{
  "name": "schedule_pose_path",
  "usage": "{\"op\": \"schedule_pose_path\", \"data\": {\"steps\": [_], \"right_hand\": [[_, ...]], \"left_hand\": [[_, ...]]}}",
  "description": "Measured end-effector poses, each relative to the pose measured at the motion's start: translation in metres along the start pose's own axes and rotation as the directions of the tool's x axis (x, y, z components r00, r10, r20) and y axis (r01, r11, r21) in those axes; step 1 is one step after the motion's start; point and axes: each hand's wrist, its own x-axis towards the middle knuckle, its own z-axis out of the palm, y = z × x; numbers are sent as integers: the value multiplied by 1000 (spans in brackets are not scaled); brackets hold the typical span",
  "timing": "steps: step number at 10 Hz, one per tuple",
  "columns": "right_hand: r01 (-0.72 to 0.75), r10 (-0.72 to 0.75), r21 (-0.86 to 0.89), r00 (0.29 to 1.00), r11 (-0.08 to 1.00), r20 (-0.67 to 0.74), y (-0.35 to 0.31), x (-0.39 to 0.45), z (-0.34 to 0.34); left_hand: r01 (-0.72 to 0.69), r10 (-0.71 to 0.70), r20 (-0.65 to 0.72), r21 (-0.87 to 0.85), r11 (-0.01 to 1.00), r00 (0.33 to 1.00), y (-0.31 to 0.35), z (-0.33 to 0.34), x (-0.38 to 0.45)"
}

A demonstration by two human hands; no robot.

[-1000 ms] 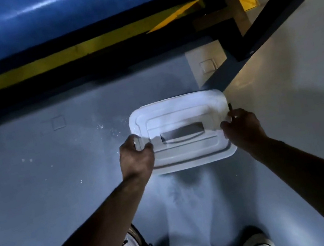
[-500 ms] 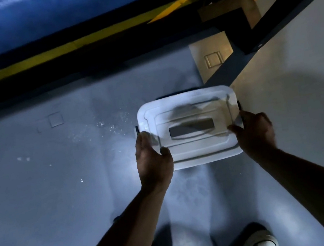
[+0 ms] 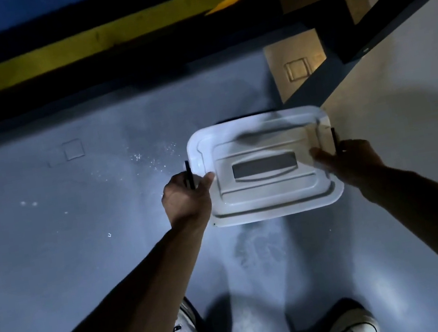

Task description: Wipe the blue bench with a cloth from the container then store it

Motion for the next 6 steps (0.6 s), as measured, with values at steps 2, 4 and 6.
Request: {"op": "schedule_pose_path", "data": {"steps": [2,4,6], "right_hand": [[-2,-31,-192,985,981,-169,6,11,8],[8,-70,-194,947,981,-313,11,14,23],[-30,-11,-191,978,981,-209,1,10,11]], "left_hand": [[62,-59,-139,13,998,988,13,7,2],[33,-12,-205,101,994,979,15,13,0],[27,-22,-104,54,998,994,15,3,4]]}}
